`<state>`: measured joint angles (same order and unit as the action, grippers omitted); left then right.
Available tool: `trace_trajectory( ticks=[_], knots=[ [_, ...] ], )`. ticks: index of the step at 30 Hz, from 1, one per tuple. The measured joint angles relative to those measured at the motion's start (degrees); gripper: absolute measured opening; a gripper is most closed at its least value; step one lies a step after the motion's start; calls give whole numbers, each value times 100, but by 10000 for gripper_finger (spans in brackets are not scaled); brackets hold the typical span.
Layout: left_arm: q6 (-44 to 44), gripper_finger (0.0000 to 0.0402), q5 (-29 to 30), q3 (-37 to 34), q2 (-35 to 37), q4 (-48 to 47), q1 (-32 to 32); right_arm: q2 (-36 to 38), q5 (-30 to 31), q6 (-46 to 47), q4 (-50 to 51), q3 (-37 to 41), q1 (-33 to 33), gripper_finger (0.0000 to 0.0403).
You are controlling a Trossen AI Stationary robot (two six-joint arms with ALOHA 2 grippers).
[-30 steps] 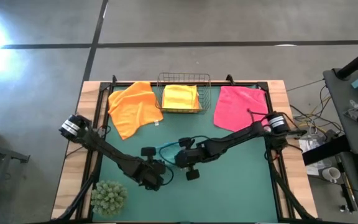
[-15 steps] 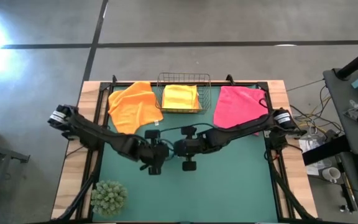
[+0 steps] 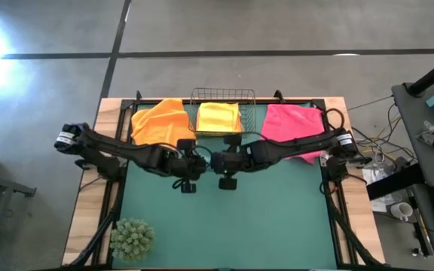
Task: Fold microfiber towels
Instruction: Put the blue microfiber cloth into the wire basket
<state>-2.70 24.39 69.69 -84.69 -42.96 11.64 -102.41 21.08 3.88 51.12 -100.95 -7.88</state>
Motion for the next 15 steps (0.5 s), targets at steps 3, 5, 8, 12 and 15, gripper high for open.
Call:
trace_trajectory(
  ticks=[3,5,8,12,15],
  knots=[
    [264,0,45,107,30,-12,-147,0,1,-74,151,-277,146,9],
    [346,0,65,273,35,-7,-227,8,-5,-118,296,-457,235,9],
    [557,0,199,496,40,-3,-346,9,-4,-157,517,-724,355,9],
    [1005,0,412,745,40,-1,-549,9,0,-353,587,-1046,530,9],
    [1310,0,470,870,40,2,-762,9,4,-533,585,-1246,689,9]
  ],
)
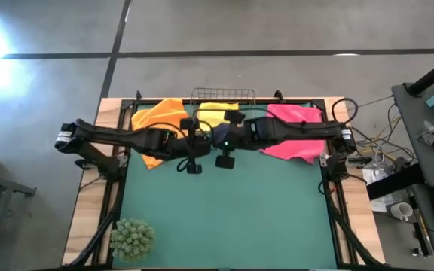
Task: Fold microfiber towels
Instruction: Put the blue microfiber cloth into the wire basket
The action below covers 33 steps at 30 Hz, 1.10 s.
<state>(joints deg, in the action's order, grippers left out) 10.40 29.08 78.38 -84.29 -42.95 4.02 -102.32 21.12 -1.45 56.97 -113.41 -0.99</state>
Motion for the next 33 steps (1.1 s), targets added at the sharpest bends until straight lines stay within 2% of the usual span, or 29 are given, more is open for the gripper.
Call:
trace_trajectory(
  ticks=[11,14,19,33],
  knots=[
    [1199,0,2,178,2,382,-1209,7,-8,-905,-65,-84,922,9],
    [1555,0,-34,178,0,538,-1564,7,-33,-1207,-372,-35,1206,8],
    [1982,0,-205,177,-56,919,-2025,-47,-642,-1614,-1008,42,1683,8],
    [2905,0,-316,292,-1064,1753,-2918,-583,-1245,-2347,-1270,50,2777,8]
  ],
)
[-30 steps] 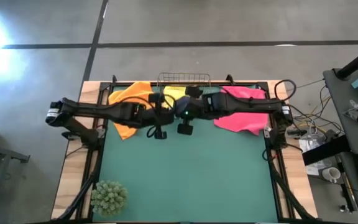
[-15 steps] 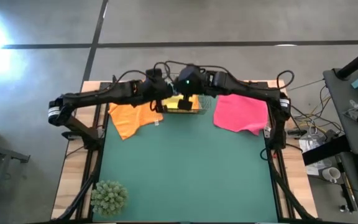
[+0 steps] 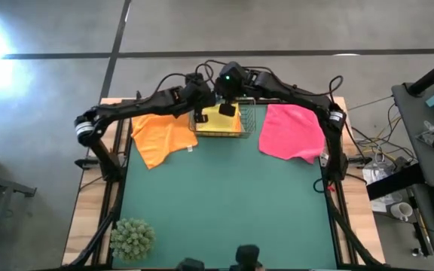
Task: Fold microfiber towels
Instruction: Put the blue microfiber cloth into the wire basket
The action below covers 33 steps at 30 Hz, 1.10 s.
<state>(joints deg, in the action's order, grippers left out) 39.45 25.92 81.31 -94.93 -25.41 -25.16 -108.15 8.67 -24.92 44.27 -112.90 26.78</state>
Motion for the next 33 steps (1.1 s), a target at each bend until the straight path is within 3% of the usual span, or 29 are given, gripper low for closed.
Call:
trace_trajectory(
  ticks=[9,14,18,27,33],
  knots=[
    [193,0,-270,49,-538,249,-407,-429,-853,-230,-300,0,563,8],
    [191,0,-335,-11,-630,170,-410,-517,-993,-217,-104,2,592,8],
    [93,0,-408,-20,-586,-228,-383,-509,-1443,1,133,2,576,8],
    [-667,0,-1722,-23,-375,-1072,-299,-490,-2354,636,952,2,525,8],
    [-1049,0,-2126,-23,-350,-1605,-270,-490,-2461,644,1506,2,387,8]
  ],
)
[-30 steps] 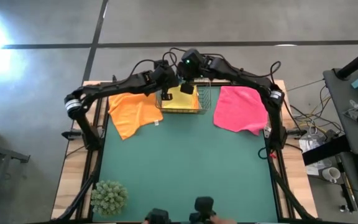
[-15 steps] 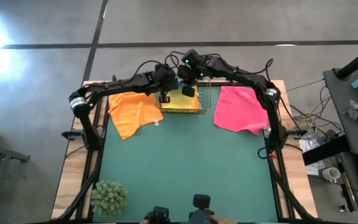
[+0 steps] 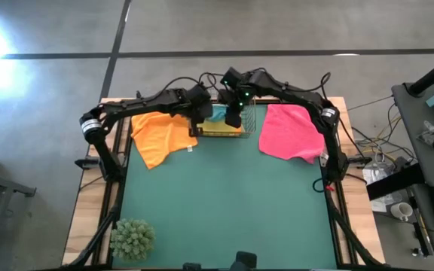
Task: Fold microfiber towels
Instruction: Put the blue microfiber cloth into the wire basket, then fold the pink microfiber cloth
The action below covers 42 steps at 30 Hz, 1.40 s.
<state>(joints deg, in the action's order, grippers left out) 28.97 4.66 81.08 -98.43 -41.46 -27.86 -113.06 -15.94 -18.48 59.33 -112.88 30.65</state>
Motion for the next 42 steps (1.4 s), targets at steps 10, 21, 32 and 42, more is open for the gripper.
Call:
trace_trajectory(
  ticks=[10,21,32,42],
  knots=[
    [-28,0,-566,0,0,-438,22,0,-250,98,37,386,-85,13],
    [-15,73,-556,-4,0,-412,22,0,-204,100,18,437,-117,98],
    [-62,183,-44,782,15,-1030,31,145,-203,180,637,-171,-101,160],
    [-656,189,16,670,582,-1544,35,584,-202,158,1424,-430,-60,144]
  ],
)
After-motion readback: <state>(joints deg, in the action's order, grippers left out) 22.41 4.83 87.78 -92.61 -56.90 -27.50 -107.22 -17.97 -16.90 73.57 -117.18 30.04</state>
